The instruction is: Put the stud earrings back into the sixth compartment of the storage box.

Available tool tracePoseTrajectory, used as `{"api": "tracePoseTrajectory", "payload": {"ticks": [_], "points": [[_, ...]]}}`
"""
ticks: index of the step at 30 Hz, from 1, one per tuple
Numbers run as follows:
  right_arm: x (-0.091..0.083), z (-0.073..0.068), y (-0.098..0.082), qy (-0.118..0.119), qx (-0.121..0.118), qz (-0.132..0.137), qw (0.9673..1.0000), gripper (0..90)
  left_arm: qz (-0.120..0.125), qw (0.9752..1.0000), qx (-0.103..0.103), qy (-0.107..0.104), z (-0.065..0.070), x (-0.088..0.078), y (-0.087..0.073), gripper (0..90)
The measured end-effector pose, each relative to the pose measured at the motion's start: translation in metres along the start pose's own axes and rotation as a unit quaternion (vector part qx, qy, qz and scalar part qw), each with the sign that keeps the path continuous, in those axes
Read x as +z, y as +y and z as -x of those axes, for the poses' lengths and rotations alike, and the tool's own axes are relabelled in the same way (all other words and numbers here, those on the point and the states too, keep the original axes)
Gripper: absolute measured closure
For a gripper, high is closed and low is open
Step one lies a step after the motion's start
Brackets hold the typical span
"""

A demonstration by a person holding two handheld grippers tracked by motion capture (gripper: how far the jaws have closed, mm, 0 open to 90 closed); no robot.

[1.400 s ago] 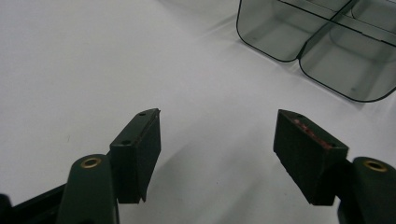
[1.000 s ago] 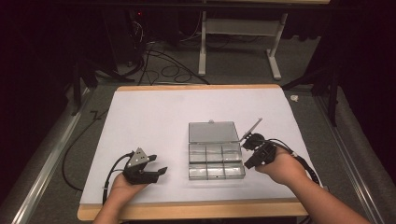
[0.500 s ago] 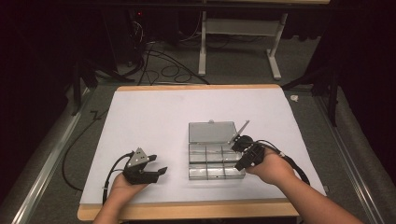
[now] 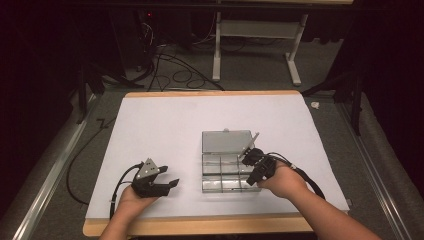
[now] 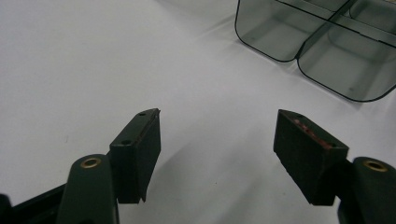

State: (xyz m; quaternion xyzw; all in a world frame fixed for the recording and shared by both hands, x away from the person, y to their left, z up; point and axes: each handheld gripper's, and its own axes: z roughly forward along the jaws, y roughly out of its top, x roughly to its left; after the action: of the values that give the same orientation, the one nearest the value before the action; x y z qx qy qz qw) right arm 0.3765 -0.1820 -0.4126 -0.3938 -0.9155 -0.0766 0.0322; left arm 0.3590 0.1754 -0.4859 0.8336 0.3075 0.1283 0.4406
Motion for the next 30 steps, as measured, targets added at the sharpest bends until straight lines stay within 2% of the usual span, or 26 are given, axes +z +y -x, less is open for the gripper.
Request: {"api": "tracePoseTrajectory", "payload": {"ticks": [3,4,7,11,15,16,18,20,22,27,30], "points": [[0.003,0.001,0.0,0.001,-0.003,-0.001,1.0,88.7,0.0,1.0,-0.001,0.0,0.0,0.0,0.0,32.6],[0.005,0.001,0.0,0.003,0.004,-0.002,1.0,88.6,-0.002,1.0,-0.001,-0.001,0.0,0.0,0.0,32.6],[0.007,0.001,0.001,0.005,0.006,-0.001,1.0,88.6,0.0,1.0,0.0,0.0,0.0,0.0,0.0,32.6],[0.011,0.002,0.002,0.006,-0.001,-0.003,1.0,88.6,0.0,1.0,0.0,-0.001,0.0,0.0,0.0,32.6],[0.013,0.001,0.002,0.007,0.006,-0.009,0.9999,88.6,0.0,1.0,0.0,-0.001,0.0,0.0,0.0,32.6],[0.015,0.001,0.002,0.007,-0.001,-0.007,0.9999,88.6,0.0,1.0,0.0,-0.001,0.0,0.0,0.0,32.6],[0.015,0.001,0.003,0.007,-0.005,-0.008,0.9999,88.6,0.0,1.0,0.0,-0.001,0.0,0.0,0.0,32.6],[0.017,-0.001,0.003,0.008,0.002,-0.01,0.9999,88.4,0.0,1.0,-0.001,-0.001,0.0,0.0,0.0,32.6],[0.017,0.0,0.004,0.008,-0.003,-0.009,0.9999,88.3,-0.001,1.0,0.0,-0.001,0.0,0.0,0.0,32.6],[0.017,0.0,0.003,0.007,0.003,-0.009,0.9999,85.8,-0.002,1.0,-0.001,-0.001,0.0,0.0,0.0,32.6],[0.015,0.001,0.004,0.009,-0.003,-0.002,1.0,84.5,0.0,1.0,0.0,0.0,0.0,0.0,0.0,32.4]]}}
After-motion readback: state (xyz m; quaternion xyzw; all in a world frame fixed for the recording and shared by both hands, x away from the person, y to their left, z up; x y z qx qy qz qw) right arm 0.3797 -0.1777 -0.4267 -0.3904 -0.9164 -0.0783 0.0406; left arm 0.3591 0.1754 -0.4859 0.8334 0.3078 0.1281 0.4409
